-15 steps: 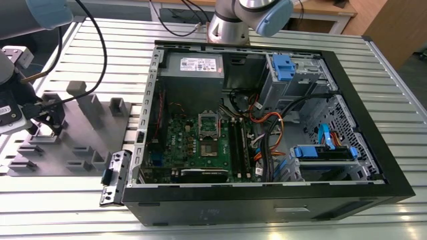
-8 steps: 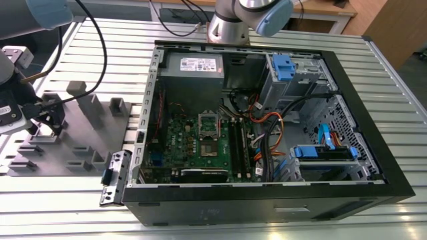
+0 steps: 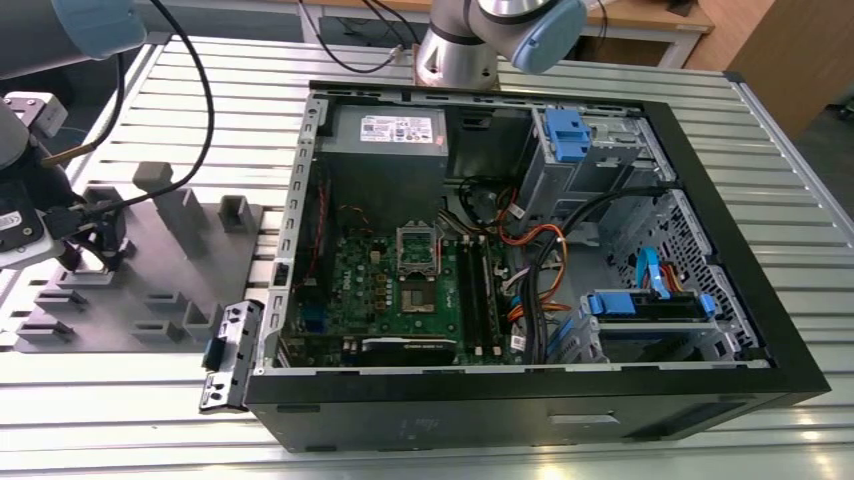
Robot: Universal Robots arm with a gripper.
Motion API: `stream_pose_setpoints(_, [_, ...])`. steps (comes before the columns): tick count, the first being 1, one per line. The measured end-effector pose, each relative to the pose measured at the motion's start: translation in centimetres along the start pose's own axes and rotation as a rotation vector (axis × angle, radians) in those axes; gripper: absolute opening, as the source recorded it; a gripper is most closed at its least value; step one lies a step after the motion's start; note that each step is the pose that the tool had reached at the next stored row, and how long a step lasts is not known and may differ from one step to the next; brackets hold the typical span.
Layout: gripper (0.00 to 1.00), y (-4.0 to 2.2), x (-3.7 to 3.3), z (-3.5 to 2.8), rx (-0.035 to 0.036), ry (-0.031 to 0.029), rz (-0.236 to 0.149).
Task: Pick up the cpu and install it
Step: 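Pick up the cpu and move it towards the insertion slot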
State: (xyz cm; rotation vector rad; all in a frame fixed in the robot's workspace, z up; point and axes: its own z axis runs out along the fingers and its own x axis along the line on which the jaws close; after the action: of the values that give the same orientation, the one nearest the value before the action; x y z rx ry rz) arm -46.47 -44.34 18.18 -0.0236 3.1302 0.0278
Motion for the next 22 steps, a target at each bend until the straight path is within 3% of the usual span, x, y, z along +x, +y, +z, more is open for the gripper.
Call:
stream_pose_setpoints(6, [0.47,0.0,0.0,-0.03,-0.0001,-0.0003,0.0])
stream_pose_setpoints(13, [0.47,0.02,-0.01,-1.19,0.0,0.0,0.0])
stream_pose_setpoints(17, [0.47,0.04,-0.07,-2.41,0.0,-0.0001,0.0])
stream_pose_setpoints(22, [0.47,0.08,-0.19,-4.53,0.0,-0.0001,0.0])
